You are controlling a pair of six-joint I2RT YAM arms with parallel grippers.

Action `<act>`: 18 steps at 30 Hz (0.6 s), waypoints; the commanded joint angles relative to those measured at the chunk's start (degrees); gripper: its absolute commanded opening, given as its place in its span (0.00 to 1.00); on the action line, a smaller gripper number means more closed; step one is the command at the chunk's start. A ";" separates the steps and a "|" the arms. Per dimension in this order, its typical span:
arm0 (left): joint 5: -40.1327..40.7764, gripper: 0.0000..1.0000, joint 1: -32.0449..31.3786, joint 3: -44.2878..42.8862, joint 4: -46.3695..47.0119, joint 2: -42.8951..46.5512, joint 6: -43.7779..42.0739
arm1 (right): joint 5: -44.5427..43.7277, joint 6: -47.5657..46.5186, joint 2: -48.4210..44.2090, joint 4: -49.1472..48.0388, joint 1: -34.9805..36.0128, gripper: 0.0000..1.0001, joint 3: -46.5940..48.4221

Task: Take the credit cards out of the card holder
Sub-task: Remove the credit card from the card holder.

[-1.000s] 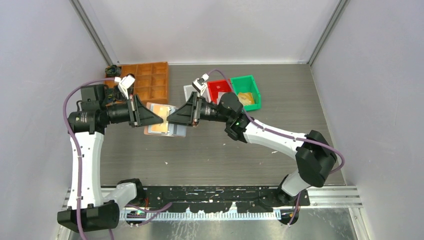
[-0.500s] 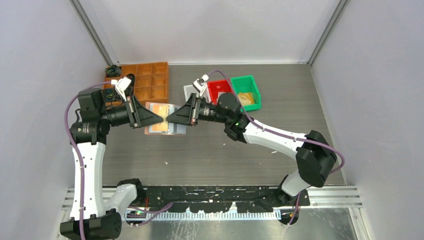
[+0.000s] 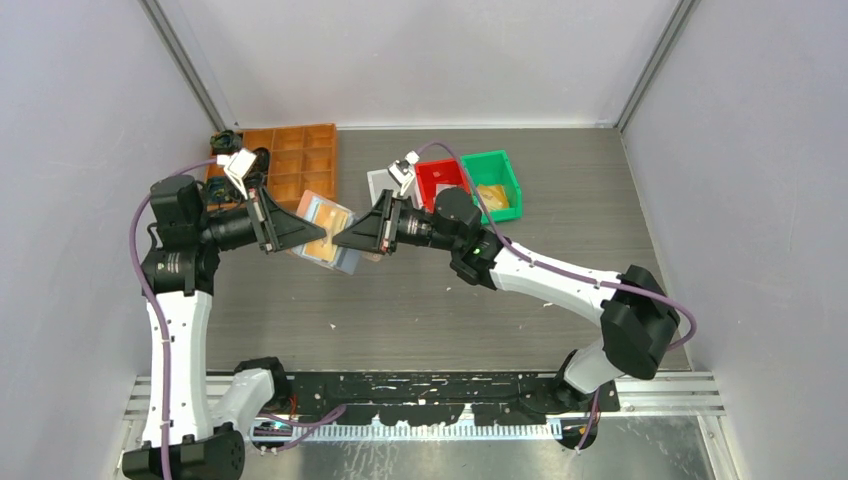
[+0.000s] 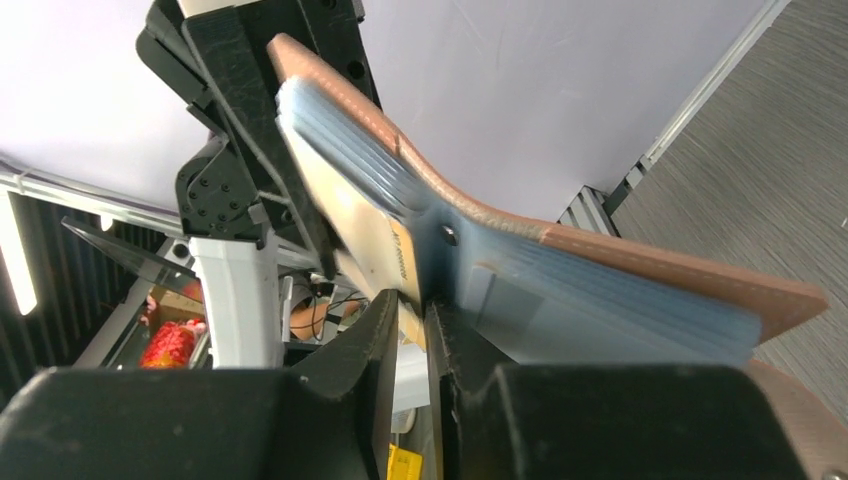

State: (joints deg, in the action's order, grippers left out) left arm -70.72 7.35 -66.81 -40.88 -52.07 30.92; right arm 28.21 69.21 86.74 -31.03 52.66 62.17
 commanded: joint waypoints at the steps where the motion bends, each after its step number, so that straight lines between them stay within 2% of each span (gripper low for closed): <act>1: -8.32 0.18 -0.77 -0.95 6.59 1.63 5.12 | -2.56 0.36 -1.76 -3.50 0.65 0.22 -0.09; 5: -7.91 0.10 -0.82 -1.34 6.55 1.48 5.12 | -3.29 2.77 -2.20 -8.18 0.67 0.28 -2.90; 9: -7.90 0.07 -0.82 -1.35 7.02 1.86 5.53 | -4.27 5.93 -1.32 -14.35 0.60 0.29 -5.01; 13: -8.35 0.07 -0.80 -1.01 7.00 2.21 5.65 | -4.46 10.63 0.98 -22.97 0.20 0.25 -5.50; 18: -8.41 0.08 -0.81 -1.08 6.85 2.42 5.64 | -3.70 15.38 2.27 -31.12 -0.66 0.15 -6.49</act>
State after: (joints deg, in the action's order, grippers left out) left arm -71.59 7.64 -66.72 -35.59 -51.51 34.15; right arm 27.11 79.72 88.16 -50.41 52.60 55.77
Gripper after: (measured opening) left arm 0.198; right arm 0.192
